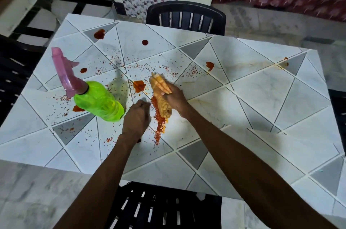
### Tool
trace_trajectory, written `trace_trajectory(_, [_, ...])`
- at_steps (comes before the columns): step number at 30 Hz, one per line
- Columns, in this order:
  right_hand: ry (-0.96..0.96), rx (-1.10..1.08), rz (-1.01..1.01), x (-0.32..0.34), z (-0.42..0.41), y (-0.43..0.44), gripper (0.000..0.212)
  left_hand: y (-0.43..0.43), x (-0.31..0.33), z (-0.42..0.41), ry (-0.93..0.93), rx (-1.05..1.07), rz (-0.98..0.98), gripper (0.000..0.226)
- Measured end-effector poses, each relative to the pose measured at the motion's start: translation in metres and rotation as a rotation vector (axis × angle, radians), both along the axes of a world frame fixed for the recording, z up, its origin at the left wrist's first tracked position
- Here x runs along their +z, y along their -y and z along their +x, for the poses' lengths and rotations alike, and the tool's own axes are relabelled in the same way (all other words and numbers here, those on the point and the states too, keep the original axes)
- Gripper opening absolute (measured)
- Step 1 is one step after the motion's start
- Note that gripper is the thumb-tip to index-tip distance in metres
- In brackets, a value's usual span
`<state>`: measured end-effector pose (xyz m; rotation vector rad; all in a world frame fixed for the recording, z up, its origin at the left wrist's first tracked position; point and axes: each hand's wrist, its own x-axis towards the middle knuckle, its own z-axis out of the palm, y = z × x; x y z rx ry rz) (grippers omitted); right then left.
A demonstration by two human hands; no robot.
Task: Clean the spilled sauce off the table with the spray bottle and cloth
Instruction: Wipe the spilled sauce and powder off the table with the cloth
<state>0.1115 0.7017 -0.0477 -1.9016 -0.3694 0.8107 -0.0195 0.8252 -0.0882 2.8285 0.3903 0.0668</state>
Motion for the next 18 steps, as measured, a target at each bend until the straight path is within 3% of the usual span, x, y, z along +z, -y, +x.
trace_trajectory(4, [0.146, -0.017, -0.071, 0.021, 0.017, 0.037, 0.039, 0.000, 0.003, 0.004, 0.012, 0.017, -0.011, 0.023])
trace_trajectory(8, [0.229, -0.209, -0.065, 0.037, 0.052, 0.101, 0.030, -0.002, 0.007, 0.009, -0.008, 0.010, -0.004, 0.016])
trace_trajectory(14, [0.389, -0.447, -0.274, 0.030, 0.118, 0.173, 0.032, -0.006, 0.005, 0.011, -0.030, 0.092, -0.117, 0.014])
trace_trajectory(18, [0.311, -0.485, -0.357, 0.009, 0.153, 0.163, 0.041, -0.010, -0.005, 0.011, -0.031, 0.038, -0.143, 0.036])
